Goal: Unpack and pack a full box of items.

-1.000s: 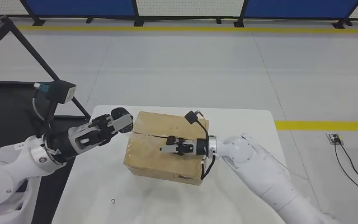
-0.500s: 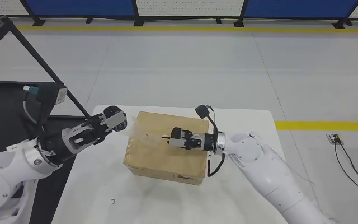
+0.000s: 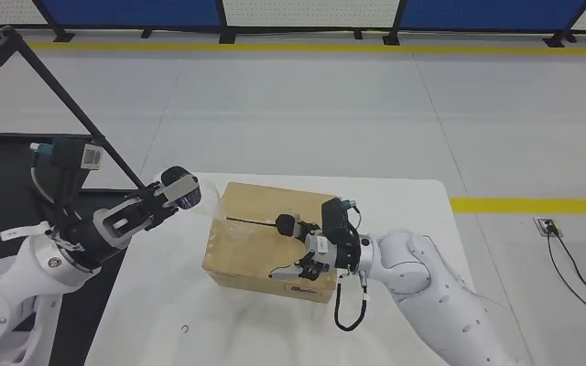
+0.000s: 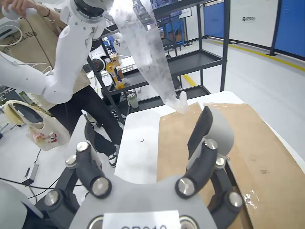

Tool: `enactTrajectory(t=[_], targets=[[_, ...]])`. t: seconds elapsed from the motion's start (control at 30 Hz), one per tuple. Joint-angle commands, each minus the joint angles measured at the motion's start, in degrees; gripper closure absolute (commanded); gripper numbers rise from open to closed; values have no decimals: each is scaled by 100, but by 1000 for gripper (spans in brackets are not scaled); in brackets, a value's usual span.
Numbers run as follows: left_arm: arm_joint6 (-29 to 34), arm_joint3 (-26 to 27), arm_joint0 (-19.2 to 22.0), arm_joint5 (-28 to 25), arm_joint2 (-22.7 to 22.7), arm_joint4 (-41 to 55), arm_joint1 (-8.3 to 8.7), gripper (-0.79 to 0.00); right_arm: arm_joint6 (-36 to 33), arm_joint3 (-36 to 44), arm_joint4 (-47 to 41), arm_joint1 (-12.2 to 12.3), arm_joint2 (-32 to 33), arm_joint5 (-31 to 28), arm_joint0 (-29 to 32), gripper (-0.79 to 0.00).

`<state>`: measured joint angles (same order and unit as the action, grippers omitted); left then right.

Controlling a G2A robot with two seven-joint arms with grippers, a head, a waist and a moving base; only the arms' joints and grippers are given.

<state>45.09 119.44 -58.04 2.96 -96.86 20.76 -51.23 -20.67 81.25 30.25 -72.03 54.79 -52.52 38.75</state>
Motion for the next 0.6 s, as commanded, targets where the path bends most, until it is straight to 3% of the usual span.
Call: enactTrajectory(t=[0.0,0.13,0.23,0.3,0.37,0.47,0.57], targets=[[-34,1,45,92,26,69,1,0,-110,-10,-70,1,-5,-20,-13,-785],[-147,16,151,210,137,152,-2,0,-72,145,99,-4,-45,41,72,-785],[-264,23,260,305,250,225,-10,0,299,390,693,-19,-12,39,139,-785],[-329,38,333,364,333,249,-14,0,643,564,1317,-36,-11,127,217,-711],[-346,38,406,390,413,259,-16,0,1046,699,1908,-59,-17,295,295,-699],[-376,52,496,415,538,296,-22,0,1616,853,2816,-94,-87,722,417,-570],[-410,68,565,424,635,349,-29,0,2081,900,3470,-127,-148,1204,499,-557]])
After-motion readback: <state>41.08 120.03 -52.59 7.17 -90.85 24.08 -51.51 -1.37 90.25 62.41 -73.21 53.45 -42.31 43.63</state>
